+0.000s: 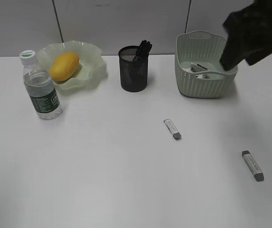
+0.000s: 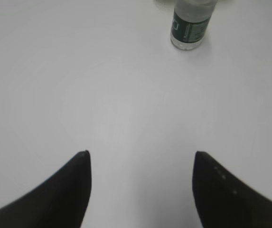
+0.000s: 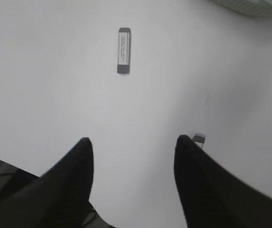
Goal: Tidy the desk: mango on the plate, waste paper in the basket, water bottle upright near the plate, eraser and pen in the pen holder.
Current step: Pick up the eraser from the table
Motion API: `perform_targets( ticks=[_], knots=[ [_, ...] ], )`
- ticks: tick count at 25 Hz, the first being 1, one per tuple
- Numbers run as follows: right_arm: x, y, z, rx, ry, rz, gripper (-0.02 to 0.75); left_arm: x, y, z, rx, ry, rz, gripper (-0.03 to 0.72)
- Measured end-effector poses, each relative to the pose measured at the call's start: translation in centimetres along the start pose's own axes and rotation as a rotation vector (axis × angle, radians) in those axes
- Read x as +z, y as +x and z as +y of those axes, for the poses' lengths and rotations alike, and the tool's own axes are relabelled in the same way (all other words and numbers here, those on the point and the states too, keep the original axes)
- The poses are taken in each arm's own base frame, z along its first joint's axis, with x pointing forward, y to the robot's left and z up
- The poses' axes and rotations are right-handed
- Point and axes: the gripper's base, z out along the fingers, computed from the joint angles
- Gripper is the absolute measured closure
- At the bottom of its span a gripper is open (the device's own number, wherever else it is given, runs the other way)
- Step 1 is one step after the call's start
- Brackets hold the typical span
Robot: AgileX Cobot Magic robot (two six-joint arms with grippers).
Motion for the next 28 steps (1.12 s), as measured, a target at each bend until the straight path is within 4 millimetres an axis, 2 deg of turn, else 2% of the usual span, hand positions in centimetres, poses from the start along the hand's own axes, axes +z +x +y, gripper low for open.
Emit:
perform_targets(
  ticks=[5,9,14,19,28],
  knots=[
    [6.5,-1.5,2.0,-0.074,0.018,0.105,0.3,-1.0,3.9,-0.8,-0.022,0.041,-0.076,0.18],
    [9.5,-2.8,2.0,-0.072,0.018,0.125,0.3,-2.2,6.1,-1.3,-0.029,0.066,-0.164,0.18],
    [11.6,-4.7,2.1,-0.069,0.01,0.116,0.3,-3.7,8.0,-1.6,-0.016,0.06,-0.269,0.195],
    [13.2,-6.4,2.2,-0.066,-0.003,0.102,0.3,-4.6,9.0,-1.7,-0.008,0.054,-0.344,0.209],
    [17.9,-6.1,1.8,-0.059,-0.001,0.184,0.3,-4.4,9.6,-1.7,-0.007,0.054,-0.337,0.211]
  ],
)
